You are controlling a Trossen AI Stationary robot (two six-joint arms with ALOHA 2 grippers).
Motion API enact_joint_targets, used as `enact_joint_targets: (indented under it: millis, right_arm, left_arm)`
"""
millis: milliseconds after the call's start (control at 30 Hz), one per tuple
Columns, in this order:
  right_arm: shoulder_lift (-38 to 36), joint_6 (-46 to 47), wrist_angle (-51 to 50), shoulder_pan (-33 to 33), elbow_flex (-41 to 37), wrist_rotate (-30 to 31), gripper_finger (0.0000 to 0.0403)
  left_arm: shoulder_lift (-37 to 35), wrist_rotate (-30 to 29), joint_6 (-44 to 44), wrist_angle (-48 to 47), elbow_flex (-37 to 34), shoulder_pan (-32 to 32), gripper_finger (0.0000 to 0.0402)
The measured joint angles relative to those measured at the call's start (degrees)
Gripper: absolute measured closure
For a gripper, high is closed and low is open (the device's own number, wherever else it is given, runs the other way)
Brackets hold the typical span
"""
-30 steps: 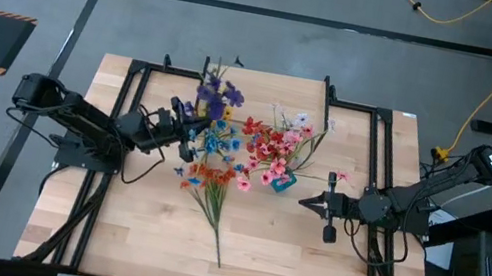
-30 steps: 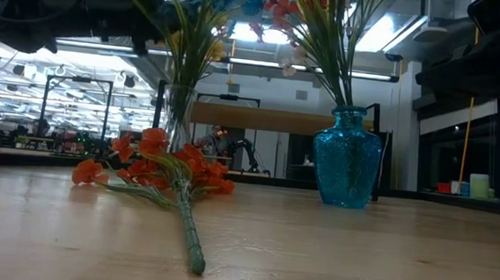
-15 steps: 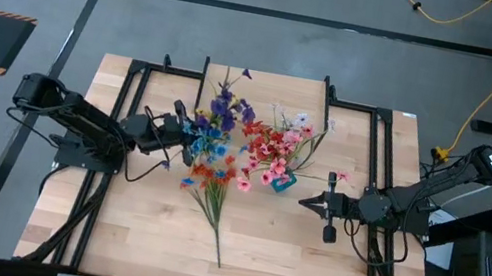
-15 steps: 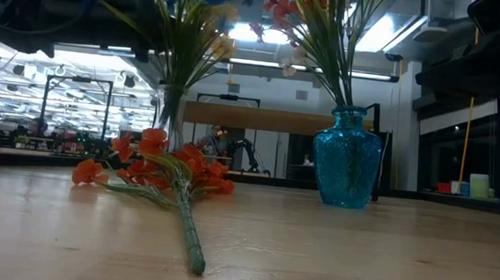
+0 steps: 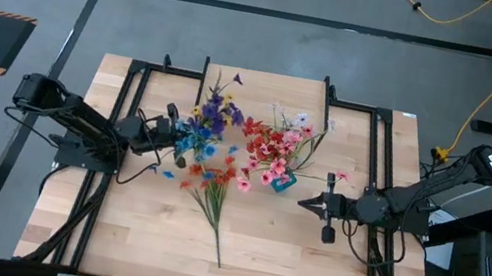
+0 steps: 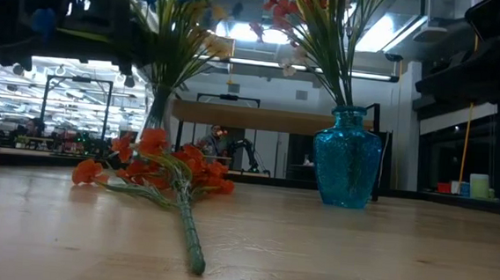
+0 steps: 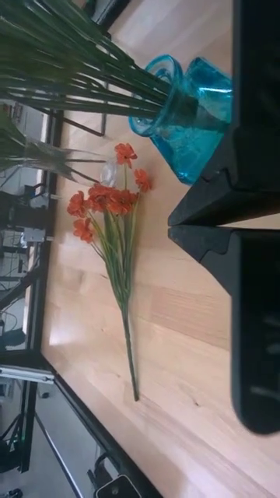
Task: Pick and place flowers into a vace then onto a shelf
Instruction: Put the violet flowers into the transparent vase
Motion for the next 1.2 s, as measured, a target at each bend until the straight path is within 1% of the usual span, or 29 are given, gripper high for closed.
enact_joint_targets:
  millis: [367,733,1067,1200]
  right_arm:
    - [0.9,0.2,0.0,0.0,0.0,0.0,0.0389]
    - [0.9,0.2,0.0,0.0,0.0,0.1,0.0389]
    - [0.9,0.6,0.0,0.0,0.0,0.1,0.0389]
    - [0.9,1.4,0.0,0.0,0.0,0.2,0.0389]
  left_arm:
    - [0.0,0.1,0.4,-1.1,-0.6,0.0,0.0385]
    - [0.0,0.1,1.1,-5.0,-0.7,-0.4,0.0381]
    - [0.0,-1.7,1.0,-7.9,-0.7,-0.4,0.0361]
    - [0.0,-2.0,1.6,-7.4,-0.7,-0.4,0.035]
